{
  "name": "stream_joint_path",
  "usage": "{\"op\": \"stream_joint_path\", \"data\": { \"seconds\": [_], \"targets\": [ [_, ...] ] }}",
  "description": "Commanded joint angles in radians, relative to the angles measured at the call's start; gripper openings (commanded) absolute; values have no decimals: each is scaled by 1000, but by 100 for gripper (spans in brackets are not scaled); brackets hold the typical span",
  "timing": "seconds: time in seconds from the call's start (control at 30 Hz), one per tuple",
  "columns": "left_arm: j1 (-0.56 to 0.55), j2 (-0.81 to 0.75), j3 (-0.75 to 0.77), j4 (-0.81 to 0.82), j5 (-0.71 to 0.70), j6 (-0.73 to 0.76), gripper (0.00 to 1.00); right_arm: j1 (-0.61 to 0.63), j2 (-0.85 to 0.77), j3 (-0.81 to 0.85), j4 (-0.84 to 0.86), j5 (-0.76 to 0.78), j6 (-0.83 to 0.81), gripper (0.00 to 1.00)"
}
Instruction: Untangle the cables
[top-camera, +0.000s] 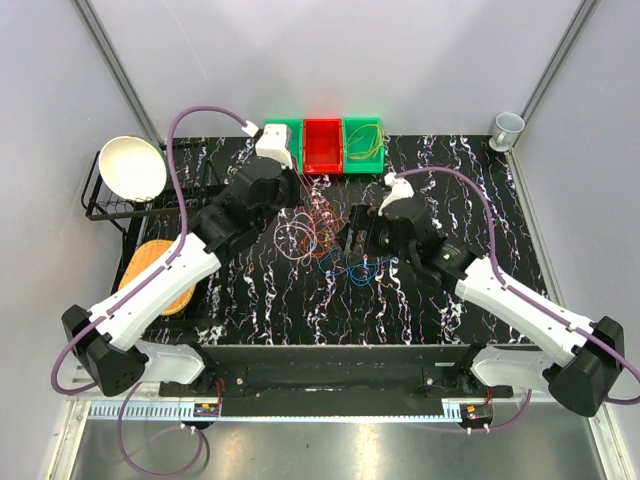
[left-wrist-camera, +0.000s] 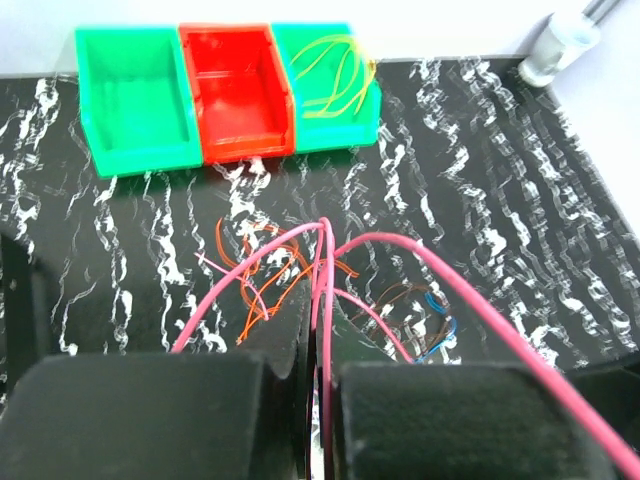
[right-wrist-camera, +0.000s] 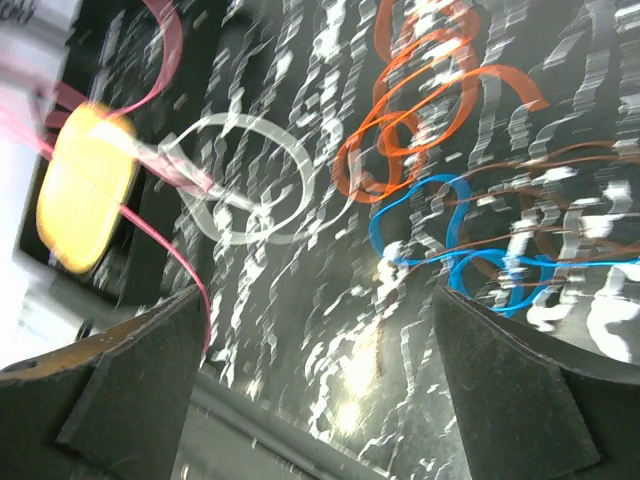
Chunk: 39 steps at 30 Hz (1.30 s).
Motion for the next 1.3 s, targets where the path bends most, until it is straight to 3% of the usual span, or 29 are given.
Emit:
{"op": "stream_joint_path", "data": {
  "seconds": [0.0, 0.2, 0.4, 0.5, 0.73, 0.83, 1.0, 1.13, 1.27],
  "targets": [
    [15, 9, 47, -28, 7, -22, 0, -1, -33, -70, 197, -254, -37, 95],
    [17, 1, 53, -31, 27, -36, 0, 1, 28, -118, 347, -420, -60, 92],
    [27, -14, 61, -47, 24, -40, 0, 1, 82, -120, 462, -471, -60, 93],
    [39, -29, 53, -63, 2, -31, 0, 1, -1, -113, 407, -298, -71, 100],
    [99, -89, -45, -56, 11, -43, 0, -3, -312, -138, 269, 179, -197, 100],
    [107, -100, -57, -47, 28, -48, 0, -7, -391, -178, 266, 241, -241, 100],
    [109, -88, -5, -62, 53, -51, 0, -7, -381, -216, 260, 139, -203, 100],
    [109, -79, 38, -77, 78, -59, 0, -9, -298, -244, 350, -184, -201, 97],
    [110, -72, 71, -82, 99, -66, 0, -7, -160, -226, 408, -326, -205, 91]
  ]
}}
